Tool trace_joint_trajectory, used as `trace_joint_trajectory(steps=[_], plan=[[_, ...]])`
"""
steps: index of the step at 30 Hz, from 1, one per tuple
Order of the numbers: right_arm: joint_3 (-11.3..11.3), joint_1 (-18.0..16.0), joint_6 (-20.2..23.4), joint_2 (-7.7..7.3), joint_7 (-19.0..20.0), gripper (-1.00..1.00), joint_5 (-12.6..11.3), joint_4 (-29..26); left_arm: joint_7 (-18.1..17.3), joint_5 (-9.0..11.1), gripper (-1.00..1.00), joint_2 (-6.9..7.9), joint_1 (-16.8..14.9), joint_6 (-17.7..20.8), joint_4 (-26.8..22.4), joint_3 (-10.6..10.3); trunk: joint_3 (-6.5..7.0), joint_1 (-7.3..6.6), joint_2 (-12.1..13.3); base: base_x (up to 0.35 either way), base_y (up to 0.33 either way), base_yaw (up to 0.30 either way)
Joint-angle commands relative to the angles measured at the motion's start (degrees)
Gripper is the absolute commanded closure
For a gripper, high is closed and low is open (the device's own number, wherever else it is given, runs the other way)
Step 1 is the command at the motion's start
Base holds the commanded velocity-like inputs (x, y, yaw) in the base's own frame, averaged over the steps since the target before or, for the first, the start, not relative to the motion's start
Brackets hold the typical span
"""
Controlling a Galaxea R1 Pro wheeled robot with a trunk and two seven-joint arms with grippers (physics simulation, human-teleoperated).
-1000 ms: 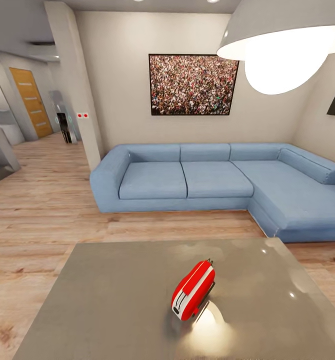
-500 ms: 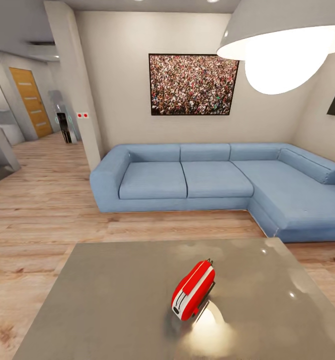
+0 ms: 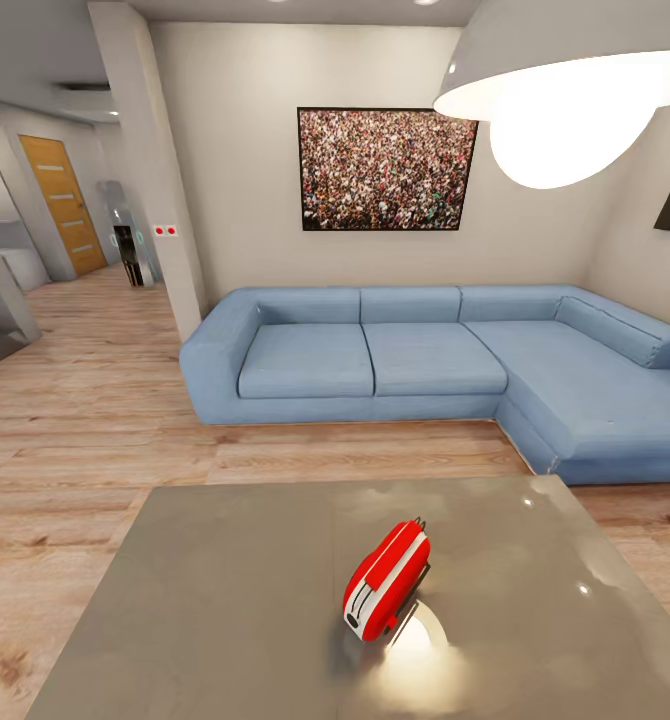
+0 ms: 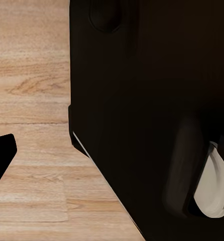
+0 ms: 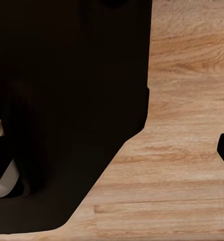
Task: Turn on the radio receiver that's on the table in the living room.
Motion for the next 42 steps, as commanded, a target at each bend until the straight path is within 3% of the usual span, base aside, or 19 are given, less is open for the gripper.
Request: trace_joint_trajectory(steps=[1, 24, 28, 31, 32, 34, 35, 38, 42], plan=[[0.01, 0.0, -0.05, 0.0, -0.01, -1.0, 0.03, 0.0, 0.0, 0.0, -1.0, 0.0, 0.0, 0.0, 0.0, -0.01, 0.0, 0.0, 0.0, 0.0, 0.0, 0.0], [0.22, 0.0, -0.02, -0.41, -0.01, -1.0, 0.41, -0.92, -0.54, -0.08, -1.0, -0.31, 0.0, -1.24, -1.8, -0.33, 0.0, 0.0, 0.0, 0.0, 0.0, 0.0], [0.42, 0.0, 1.25, -0.6, 0.26, -1.0, 0.76, -5.89, -0.79, -0.09, -1.0, -0.18, 0.02, -2.82, -5.71, -0.32, 0.0, 0.0, 0.0, 0.0, 0.0, 0.0], [0.47, 0.0, 8.84, -0.69, 0.3, -1.0, 3.02, -14.95, -0.89, -0.09, -1.0, 0.2, 0.01, -2.81, -10.53, -0.36, 0.0, 0.0, 0.0, 0.0, 0.0, 0.0], [0.43, 0.0, 17.53, -0.77, 0.25, -1.0, 4.64, -24.92, -0.95, -0.09, -1.0, 0.44, 0.01, 2.6, -18.4, -0.36, 0.0, 0.0, 0.0, 0.0, 0.0, 0.0], [0.41, 0.0, 20.26, -0.84, 0.22, -1.0, 4.91, -28.54, -1.08, -0.09, -1.0, 0.48, 0.02, 6.46, -23.3, -0.33, 0.0, 0.0, 0.0, 0.0, 0.0, 0.0], [0.28, -0.02, 24.05, -1.36, -0.24, -1.0, 5.12, -34.04, -3.22, -0.07, -1.0, 0.5, 0.01, 14.47, -33.61, -0.29, 0.0, 0.0, 0.0, 0.0, 0.0, 0.0], [0.07, -0.52, 29.69, -2.33, -1.39, -1.0, 5.21, -45.25, -8.39, -0.01, -1.0, 0.45, 0.02, 29.53, -51.95, -0.12, 0.0, 0.0, 0.0, 0.0, 0.0, 0.0], [0.05, -3.07, 32.81, -2.43, -2.32, -1.0, 5.21, -48.29, -8.94, 0.0, -1.0, 0.45, 0.01, 33.86, -59.02, -0.12, 0.0, 0.0, 0.0, 0.0, 0.0, 0.0]])
